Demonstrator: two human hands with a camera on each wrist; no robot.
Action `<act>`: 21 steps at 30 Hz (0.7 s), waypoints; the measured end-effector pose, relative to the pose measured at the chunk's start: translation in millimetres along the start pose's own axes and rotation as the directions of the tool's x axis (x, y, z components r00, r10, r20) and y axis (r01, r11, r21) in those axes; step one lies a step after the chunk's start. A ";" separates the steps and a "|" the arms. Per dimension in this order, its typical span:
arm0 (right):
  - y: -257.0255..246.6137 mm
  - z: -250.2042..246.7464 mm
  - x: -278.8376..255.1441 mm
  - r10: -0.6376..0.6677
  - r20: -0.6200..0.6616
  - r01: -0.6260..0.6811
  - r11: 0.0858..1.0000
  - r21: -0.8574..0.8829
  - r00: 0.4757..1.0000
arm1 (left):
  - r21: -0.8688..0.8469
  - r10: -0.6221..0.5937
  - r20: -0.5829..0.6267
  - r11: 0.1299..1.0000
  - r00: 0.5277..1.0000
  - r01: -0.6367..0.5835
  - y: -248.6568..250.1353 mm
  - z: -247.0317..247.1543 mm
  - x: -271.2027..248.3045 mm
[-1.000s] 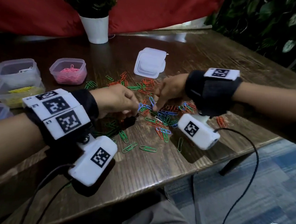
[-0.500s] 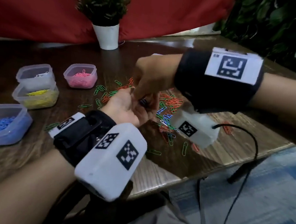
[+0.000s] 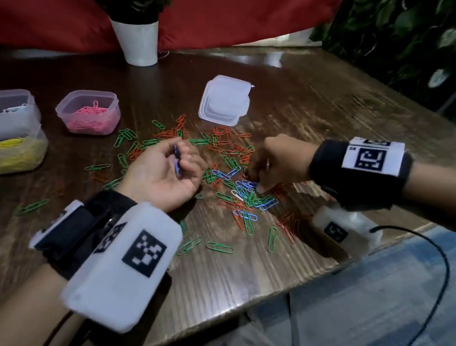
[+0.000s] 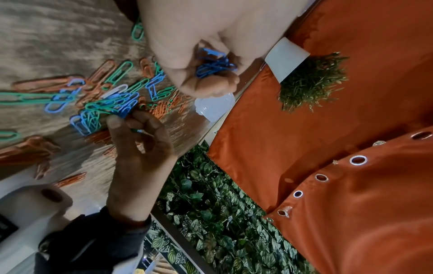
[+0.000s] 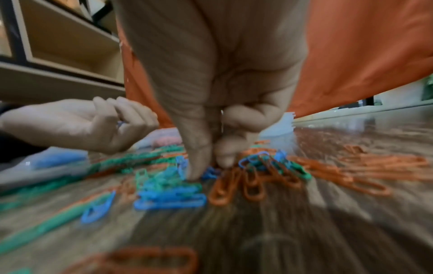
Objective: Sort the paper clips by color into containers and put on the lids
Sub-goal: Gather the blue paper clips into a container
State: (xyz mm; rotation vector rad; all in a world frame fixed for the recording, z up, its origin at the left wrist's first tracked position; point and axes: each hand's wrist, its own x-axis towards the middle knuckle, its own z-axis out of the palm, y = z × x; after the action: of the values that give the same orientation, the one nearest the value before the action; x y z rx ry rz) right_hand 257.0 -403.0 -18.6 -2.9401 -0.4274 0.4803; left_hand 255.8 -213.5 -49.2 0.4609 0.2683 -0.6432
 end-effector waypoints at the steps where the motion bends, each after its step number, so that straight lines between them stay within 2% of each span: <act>1: 1.5 1.9 1.6 -0.016 0.003 0.016 1.000 0.000 1.000 | 0.004 0.003 0.002 1.000 1.000 -0.003 0.0 -0.6 1.0; 6: 6.1 5.7 4.8 -0.046 0.044 0.042 0.995 0.090 0.998 | 0.012 -0.013 0.023 1.000 1.000 0.013 -3.0 1.3 4.8; 10: 10.8 5.1 3.3 -0.017 0.060 0.001 0.965 0.261 0.998 | 0.035 0.032 -0.076 0.999 0.997 -0.030 -8.5 -4.4 9.4; 13: 13.7 2.5 0.1 0.009 0.047 -0.025 0.934 0.357 0.999 | 0.032 0.074 -0.122 0.997 0.990 -0.070 -11.5 -3.3 9.7; 18: 12.2 -3.7 -8.0 0.046 0.038 -0.059 0.860 0.506 0.998 | 0.075 0.123 -0.126 0.991 0.984 -0.114 -15.9 1.9 7.3; 21: 5.9 -6.7 -9.8 0.060 -0.020 -0.042 0.858 0.512 0.998 | 0.093 0.139 -0.110 0.987 0.984 -0.129 -18.4 1.8 6.1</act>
State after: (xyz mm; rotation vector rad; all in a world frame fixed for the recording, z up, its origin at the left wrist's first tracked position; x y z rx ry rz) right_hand 251.8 -412.1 -10.5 -2.4397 -0.1771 0.4620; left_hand 249.0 -230.5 -56.0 0.5951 0.3181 -0.4978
